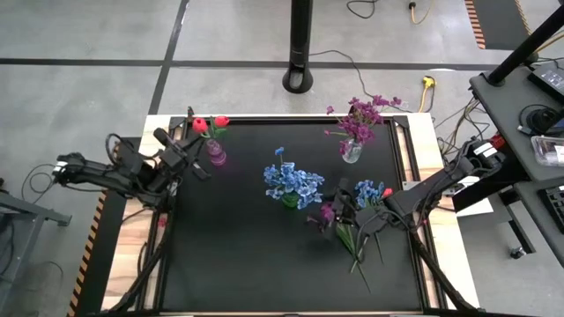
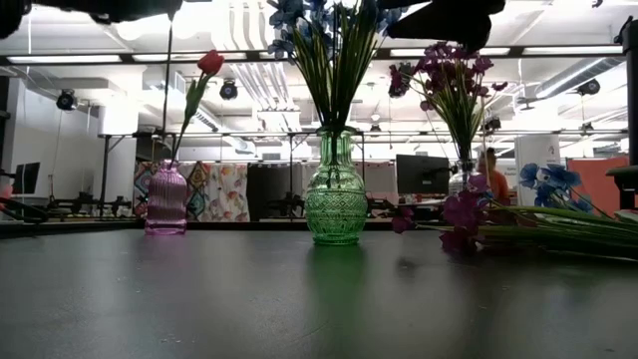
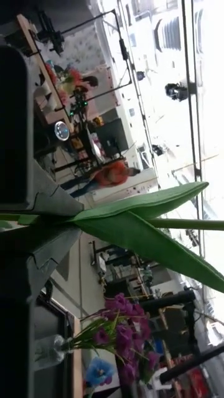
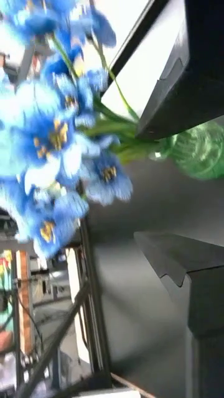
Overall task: Sort flowers into vase by color
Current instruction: Put the left pink tulip into the violet vase
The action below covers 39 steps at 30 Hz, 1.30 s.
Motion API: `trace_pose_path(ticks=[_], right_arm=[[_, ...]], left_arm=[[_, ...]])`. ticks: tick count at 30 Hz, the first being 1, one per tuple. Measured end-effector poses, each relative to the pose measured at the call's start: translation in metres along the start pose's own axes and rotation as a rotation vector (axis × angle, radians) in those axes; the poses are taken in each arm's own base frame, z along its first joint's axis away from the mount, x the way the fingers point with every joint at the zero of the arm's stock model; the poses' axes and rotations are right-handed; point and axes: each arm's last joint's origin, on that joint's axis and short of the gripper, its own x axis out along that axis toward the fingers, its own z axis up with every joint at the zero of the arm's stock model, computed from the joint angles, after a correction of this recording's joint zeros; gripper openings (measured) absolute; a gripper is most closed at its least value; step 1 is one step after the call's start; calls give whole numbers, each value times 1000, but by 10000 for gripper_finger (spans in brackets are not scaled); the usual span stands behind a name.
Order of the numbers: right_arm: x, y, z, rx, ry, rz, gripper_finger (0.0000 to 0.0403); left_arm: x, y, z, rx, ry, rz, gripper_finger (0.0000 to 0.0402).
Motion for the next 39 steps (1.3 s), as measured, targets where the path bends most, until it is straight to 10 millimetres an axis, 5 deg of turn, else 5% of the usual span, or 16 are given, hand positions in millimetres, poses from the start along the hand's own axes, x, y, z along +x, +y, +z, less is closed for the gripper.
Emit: trace_pose_path(ticks=[14,39], right_arm=[[7,-9,2,-40,-4,-46,244],[7,-9,-1,-43,15,-45,244]], left_arm=[[3,7,-31,-75,-21,122,2],[12,8,-44,-152,50,229,9]])
